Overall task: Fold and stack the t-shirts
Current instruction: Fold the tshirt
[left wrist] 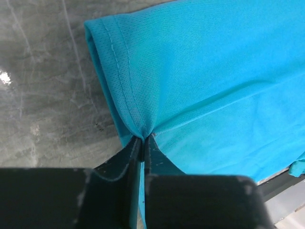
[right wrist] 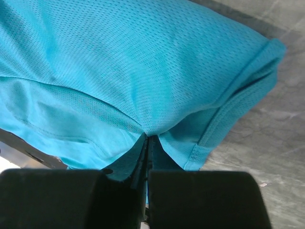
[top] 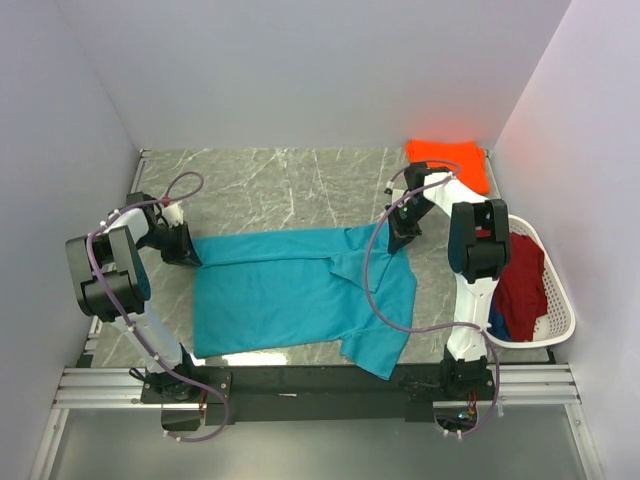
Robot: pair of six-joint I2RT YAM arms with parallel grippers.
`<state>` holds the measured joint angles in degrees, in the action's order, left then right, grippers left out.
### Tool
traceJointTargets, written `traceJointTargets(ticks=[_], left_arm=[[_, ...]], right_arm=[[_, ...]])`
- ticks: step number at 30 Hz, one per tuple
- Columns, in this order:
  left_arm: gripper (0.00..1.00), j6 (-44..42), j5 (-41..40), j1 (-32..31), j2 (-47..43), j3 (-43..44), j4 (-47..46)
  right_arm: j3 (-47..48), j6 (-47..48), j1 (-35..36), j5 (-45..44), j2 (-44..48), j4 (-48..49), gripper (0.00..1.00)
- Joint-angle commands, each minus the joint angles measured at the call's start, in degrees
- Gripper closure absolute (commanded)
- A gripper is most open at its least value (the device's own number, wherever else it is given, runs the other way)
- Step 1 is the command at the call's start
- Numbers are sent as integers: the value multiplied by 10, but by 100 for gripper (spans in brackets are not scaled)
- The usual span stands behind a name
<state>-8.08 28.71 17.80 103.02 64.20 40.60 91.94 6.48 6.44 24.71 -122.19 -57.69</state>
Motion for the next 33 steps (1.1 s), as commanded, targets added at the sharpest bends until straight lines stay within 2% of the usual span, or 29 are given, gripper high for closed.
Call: traceJointTargets(ticks=[1,3,16,17,18,19,21,22,26,28,33], left_arm=[[94,-9,19,7,-17,20,16],[99,-10,21,7,-21,18,19],[99,-19,4,10,-33,-14,19],[94,-24,6,10,-33,-12,26],[77,-32,12,13,-35,-8,30],[66,-38,23,21,-53,-7,29],[55,-36,16,26,-83,-2,8],[55,-37,13,27,-111,0,0],[53,-30,10,7,-151,7,-41],[55,-20,10,-21,-138,16,-46],[57,17,21,-43,-92,14,-86]], right_arm=[[6,2,-10,0,27,-5,100],[0,5,-11,2,36,-8,100],[-10,10,-11,-4,32,-12,100],[-1,13,-10,-7,28,-20,97],[6,21,-10,-8,26,-26,90],[12,27,-10,-9,32,-31,77],[25,40,-10,-10,50,-35,67],[30,43,-11,-7,70,-36,61],[70,48,-4,2,92,-31,60],[86,42,11,-6,76,-28,60],[140,13,35,-30,25,3,60]])
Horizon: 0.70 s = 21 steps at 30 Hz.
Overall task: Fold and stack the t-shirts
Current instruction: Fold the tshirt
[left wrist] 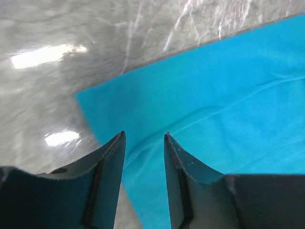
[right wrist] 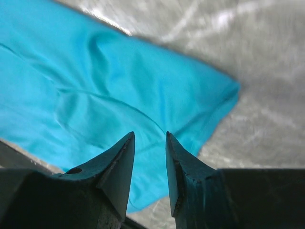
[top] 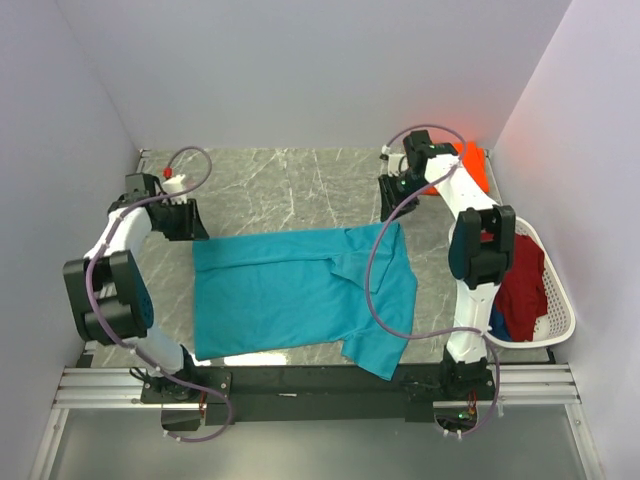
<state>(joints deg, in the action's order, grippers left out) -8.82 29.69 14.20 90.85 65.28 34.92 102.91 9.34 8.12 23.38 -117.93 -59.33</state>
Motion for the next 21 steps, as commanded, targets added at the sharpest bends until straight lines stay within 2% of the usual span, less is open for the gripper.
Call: traceJointTargets(ticks=[1,7,14,21], left_arm=[[57,32,9,-13,36,5,-41],[57,57,2,-26,88,6,-59],[62,65,-49,-15,139,6,-57],[65,68,-87,6,188,33,-50]], right_arm=[[37,-19,20,-24,-35,24,60],[51,-21,21,-78,-86,42,60],[-31,6,13,-161,-77,80,61],[-25,10,-6,-224,-91,96,60]])
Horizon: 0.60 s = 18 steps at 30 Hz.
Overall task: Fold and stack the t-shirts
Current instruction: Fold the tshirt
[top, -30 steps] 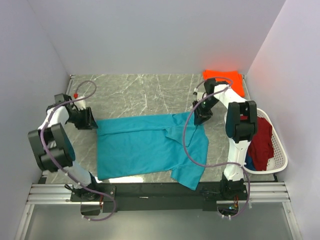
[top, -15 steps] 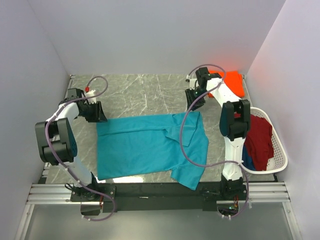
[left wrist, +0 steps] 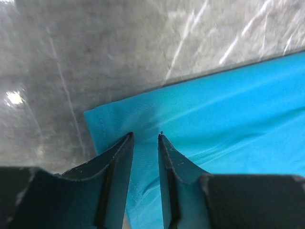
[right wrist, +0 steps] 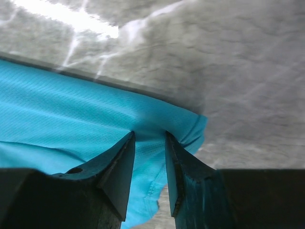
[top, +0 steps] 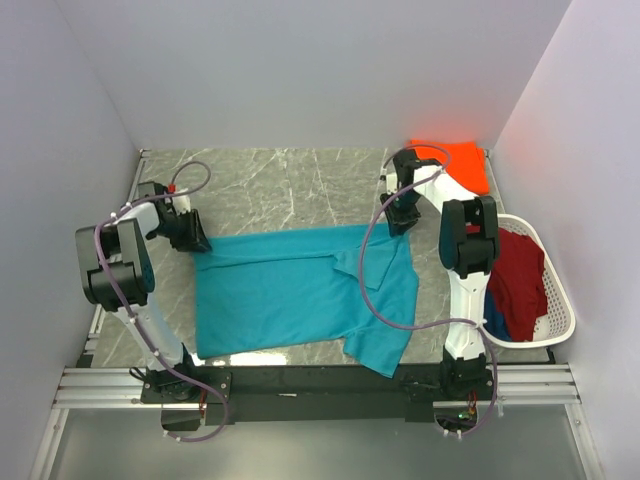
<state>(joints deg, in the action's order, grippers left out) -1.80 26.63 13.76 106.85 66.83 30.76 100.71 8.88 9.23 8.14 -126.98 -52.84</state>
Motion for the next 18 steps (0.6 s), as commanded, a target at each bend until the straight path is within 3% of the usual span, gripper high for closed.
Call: traceJointTargets(ticks=[1,5,10,18], left_arm=[[65,-2,-57,13,31,22,-7],[59,-12,-27,13,40,56,7],[54,-38,43,3,-23,68,19],[54,-51,30,-22,-102,-6,18]], right_arm=[[-1,15,-18,-79,-2,33,60],[22,19,-17,-18,11,17,55],[50,32,-8,73,79,-21,50],[6,50,36,61,98,-54,51]])
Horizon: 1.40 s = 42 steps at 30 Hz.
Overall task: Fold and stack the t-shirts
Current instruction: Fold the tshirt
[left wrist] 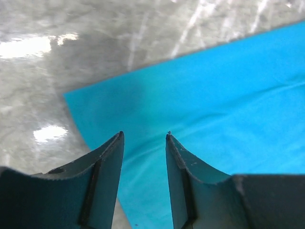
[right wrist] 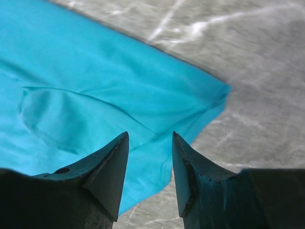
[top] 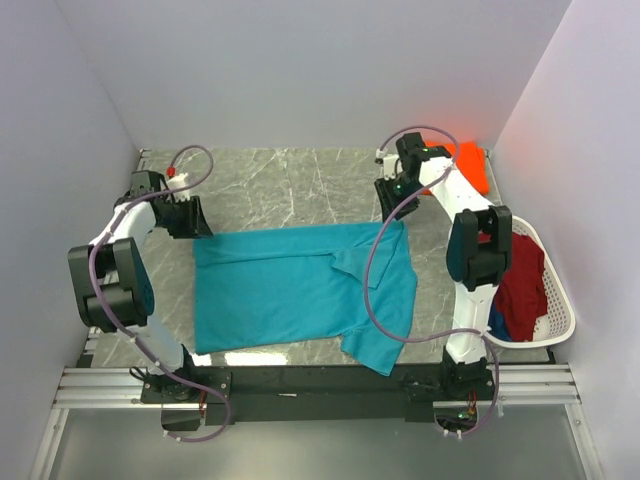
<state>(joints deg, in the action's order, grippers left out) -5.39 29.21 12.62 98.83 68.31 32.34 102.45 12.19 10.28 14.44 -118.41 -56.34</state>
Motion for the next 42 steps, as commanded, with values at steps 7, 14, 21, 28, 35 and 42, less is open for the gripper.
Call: traceJointTargets(ticks=[7,14,21,28,35,42], left_arm=[[54,-10,-17,-23,10,-42,6],[56,5,-63,-28,59,-30,-3],[57,29,-76,-27,180,69,-10],[52,18,-11,-27,186,183,25],[29,-99,68,-14,-68,108,43],[1,-112,112,26,-308,-15,-11]], right_arm=[[-17,23,48,-57,-46,-12,53],[6,32,51,-128,-103,2,53],[127,21,37,-160,-184,-2,55],[252,33,34,-152,-180,-26,48],[64,135,54,-32,90,-64,28],[-212,221,133,-26,307,-78,27]])
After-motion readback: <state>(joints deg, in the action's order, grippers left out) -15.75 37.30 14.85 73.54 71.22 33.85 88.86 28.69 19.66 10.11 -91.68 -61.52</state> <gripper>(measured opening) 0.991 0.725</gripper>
